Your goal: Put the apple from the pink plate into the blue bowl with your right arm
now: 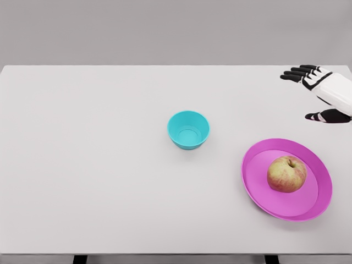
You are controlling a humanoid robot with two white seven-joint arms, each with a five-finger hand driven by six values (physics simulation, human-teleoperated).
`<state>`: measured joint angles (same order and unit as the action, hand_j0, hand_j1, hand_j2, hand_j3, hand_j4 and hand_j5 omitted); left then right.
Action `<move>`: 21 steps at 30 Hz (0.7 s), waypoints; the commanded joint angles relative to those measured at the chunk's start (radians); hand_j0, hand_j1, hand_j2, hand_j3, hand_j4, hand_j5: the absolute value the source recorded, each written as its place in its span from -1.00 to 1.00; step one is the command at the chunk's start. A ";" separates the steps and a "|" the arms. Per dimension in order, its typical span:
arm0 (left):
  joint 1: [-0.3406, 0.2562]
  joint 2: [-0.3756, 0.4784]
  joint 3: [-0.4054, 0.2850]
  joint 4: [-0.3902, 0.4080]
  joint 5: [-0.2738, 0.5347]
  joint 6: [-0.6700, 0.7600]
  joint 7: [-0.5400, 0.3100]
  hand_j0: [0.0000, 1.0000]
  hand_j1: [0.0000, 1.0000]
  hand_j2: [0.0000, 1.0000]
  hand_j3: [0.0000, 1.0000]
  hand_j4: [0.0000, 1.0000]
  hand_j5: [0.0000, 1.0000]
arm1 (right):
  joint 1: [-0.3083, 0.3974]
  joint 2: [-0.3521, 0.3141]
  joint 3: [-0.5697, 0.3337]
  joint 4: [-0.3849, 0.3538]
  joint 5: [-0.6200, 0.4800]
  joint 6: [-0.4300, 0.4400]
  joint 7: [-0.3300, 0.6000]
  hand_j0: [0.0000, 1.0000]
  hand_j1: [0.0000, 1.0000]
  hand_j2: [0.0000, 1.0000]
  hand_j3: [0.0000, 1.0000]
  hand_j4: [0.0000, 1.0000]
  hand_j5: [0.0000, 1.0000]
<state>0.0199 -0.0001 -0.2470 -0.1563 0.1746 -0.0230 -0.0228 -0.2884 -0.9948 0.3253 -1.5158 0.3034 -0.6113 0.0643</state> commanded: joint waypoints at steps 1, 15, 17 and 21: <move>0.000 0.000 0.000 0.000 0.000 0.000 0.000 1.00 1.00 1.00 1.00 1.00 1.00 | 0.000 -0.002 0.001 -0.001 -0.004 0.000 0.000 1.00 1.00 1.00 1.00 1.00 1.00; 0.000 0.000 0.002 0.000 0.000 0.000 0.000 1.00 1.00 1.00 1.00 1.00 1.00 | 0.009 -0.120 -0.020 -0.204 -0.017 0.000 0.496 1.00 1.00 1.00 1.00 1.00 1.00; 0.000 0.000 0.000 0.000 0.000 0.000 0.000 1.00 1.00 1.00 1.00 1.00 1.00 | 0.011 -0.122 -0.020 -0.205 -0.017 0.000 0.547 1.00 1.00 1.00 1.00 1.00 1.00; 0.000 0.000 0.000 0.000 0.000 0.000 0.000 1.00 1.00 1.00 1.00 1.00 1.00 | 0.026 -0.131 -0.014 -0.238 -0.017 0.000 0.547 1.00 1.00 1.00 1.00 1.00 1.00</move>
<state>0.0199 -0.0001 -0.2467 -0.1564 0.1748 -0.0230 -0.0228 -0.2547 -1.1199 0.3093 -1.7401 0.2926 -0.6135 0.5935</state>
